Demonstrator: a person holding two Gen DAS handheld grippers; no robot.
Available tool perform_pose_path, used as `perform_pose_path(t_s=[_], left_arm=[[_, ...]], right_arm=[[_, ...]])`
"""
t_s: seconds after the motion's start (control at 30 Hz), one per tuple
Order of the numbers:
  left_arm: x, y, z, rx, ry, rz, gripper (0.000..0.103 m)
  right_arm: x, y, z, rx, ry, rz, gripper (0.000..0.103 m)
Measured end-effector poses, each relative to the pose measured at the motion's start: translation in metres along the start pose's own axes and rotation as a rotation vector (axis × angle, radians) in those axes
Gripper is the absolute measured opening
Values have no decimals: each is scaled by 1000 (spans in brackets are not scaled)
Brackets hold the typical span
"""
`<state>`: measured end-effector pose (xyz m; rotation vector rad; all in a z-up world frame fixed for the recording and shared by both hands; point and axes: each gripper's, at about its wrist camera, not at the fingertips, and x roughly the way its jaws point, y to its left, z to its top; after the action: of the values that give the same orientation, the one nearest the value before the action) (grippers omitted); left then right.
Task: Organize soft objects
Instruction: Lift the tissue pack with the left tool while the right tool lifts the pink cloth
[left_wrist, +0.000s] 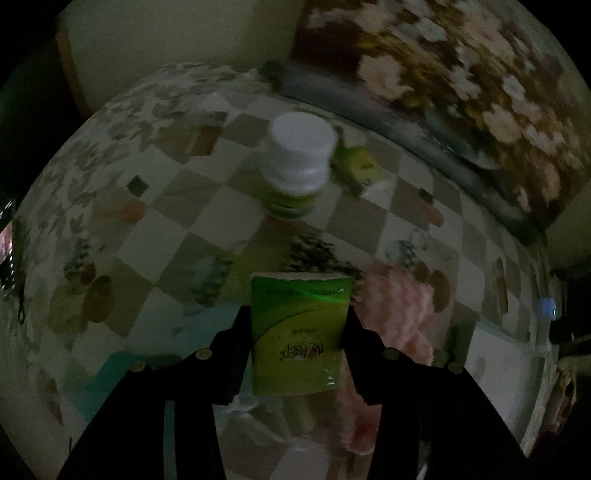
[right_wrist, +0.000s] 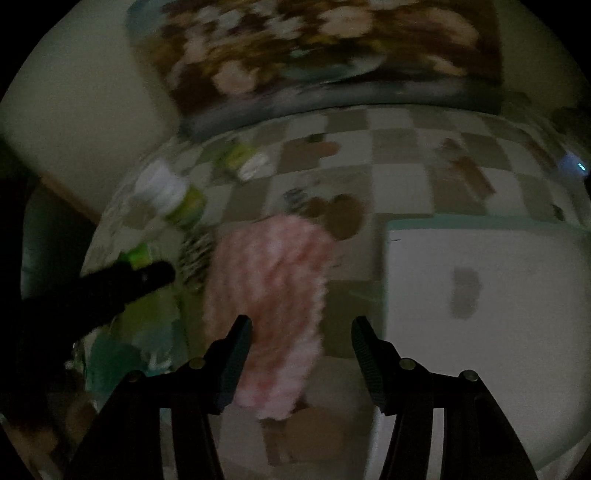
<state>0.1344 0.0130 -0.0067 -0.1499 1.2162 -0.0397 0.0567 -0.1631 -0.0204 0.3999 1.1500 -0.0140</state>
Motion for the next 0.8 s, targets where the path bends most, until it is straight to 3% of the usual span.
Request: perform_pose_path(t_s=[0.2,0.53,0.67,0.8], left_arm=[[2,15,3,-53,16,-15,49],[4,18,2,-67,38,-46,49],[4,17,2,-68,43,-55,49],[3,17,2,-66,43,-60,49]], right_arm=[[15,13,-6,-28,49,63,60],[44,30,-23,-121,129,-22,61],[43,34,-22,-134,108,-48,37],[39,36,-22,-149,95,-69,24]])
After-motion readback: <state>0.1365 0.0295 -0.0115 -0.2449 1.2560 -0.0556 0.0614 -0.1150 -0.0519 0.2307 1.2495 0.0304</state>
